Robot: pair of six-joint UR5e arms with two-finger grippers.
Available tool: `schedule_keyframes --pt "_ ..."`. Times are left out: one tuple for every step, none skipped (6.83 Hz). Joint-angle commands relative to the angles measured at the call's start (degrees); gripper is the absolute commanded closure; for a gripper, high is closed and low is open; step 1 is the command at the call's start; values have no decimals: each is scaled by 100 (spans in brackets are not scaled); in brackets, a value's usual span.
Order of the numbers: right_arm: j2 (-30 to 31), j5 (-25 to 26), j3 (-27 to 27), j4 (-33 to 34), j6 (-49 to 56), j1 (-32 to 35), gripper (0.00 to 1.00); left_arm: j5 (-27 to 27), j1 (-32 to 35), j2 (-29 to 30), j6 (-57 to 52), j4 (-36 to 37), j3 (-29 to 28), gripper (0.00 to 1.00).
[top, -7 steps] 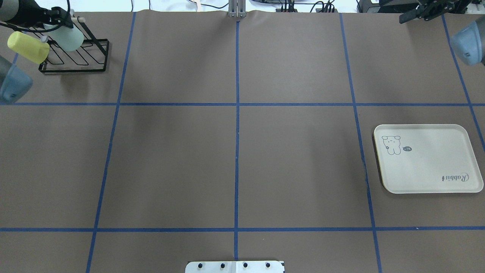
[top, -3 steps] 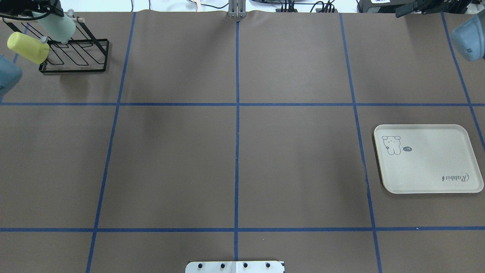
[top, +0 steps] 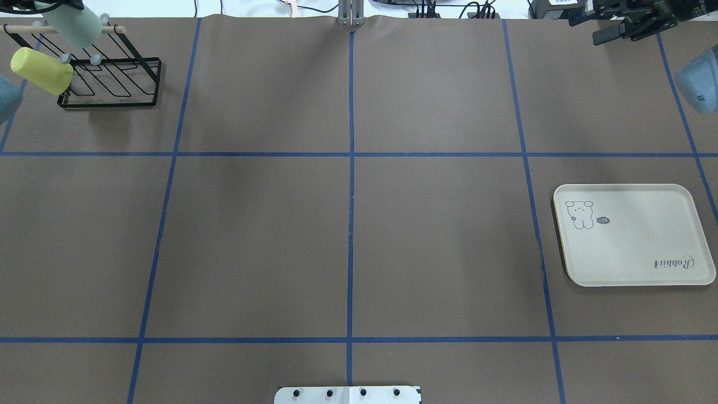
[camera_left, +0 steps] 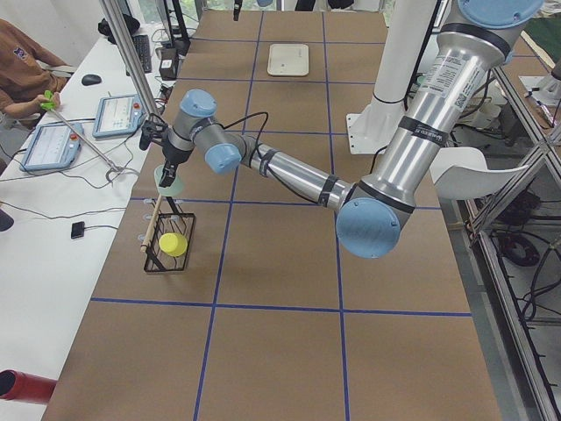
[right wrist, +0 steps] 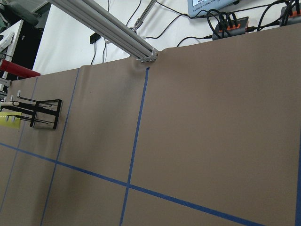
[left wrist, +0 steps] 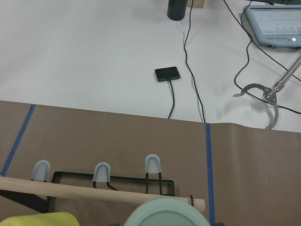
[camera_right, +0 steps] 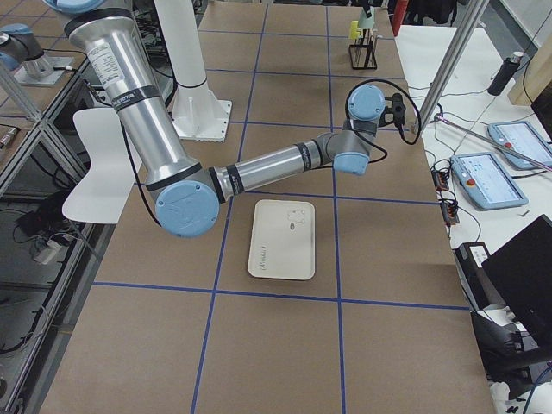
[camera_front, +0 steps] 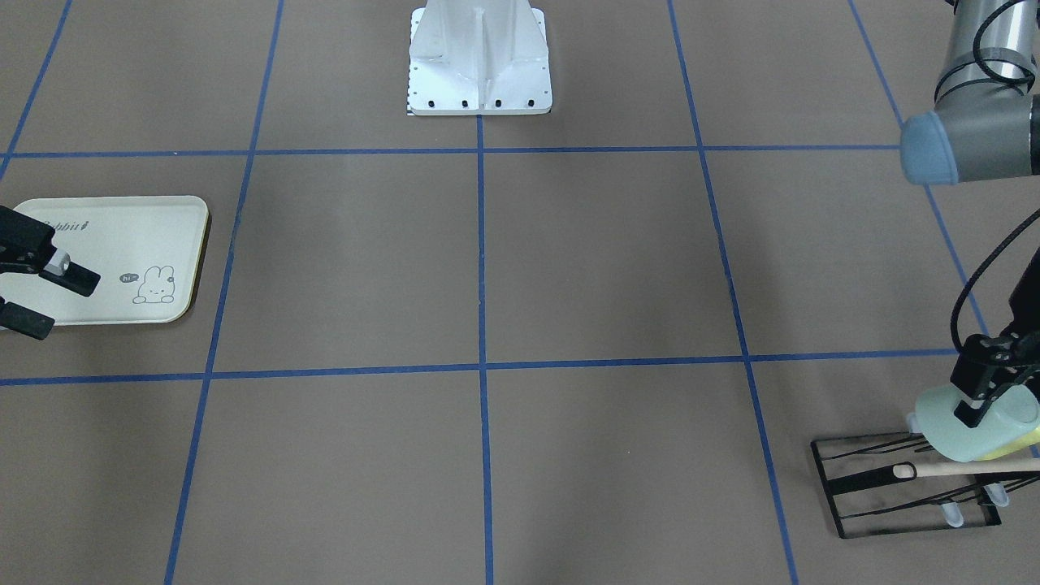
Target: Left arm grabs green cup and hands to right arm on tray
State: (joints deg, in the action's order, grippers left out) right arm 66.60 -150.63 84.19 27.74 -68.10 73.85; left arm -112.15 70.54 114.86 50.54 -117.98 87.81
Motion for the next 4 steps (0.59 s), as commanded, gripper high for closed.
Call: schedule_keyframes --pt "457 653 10 -1064 -315 -334 1 27 30 -16 17 213 270 87" --pt "685 1432 -16 -1983 -1066 -824 1 44 39 -25 18 545 593 87" --pt "748 1832 -51 -2583 -1761 -1116 1 44 74 -16 18 1044 1014 87" --pt "758 1844 -43 -2798 -2029 -1171 1 44 91 10 79 1563 1480 87"
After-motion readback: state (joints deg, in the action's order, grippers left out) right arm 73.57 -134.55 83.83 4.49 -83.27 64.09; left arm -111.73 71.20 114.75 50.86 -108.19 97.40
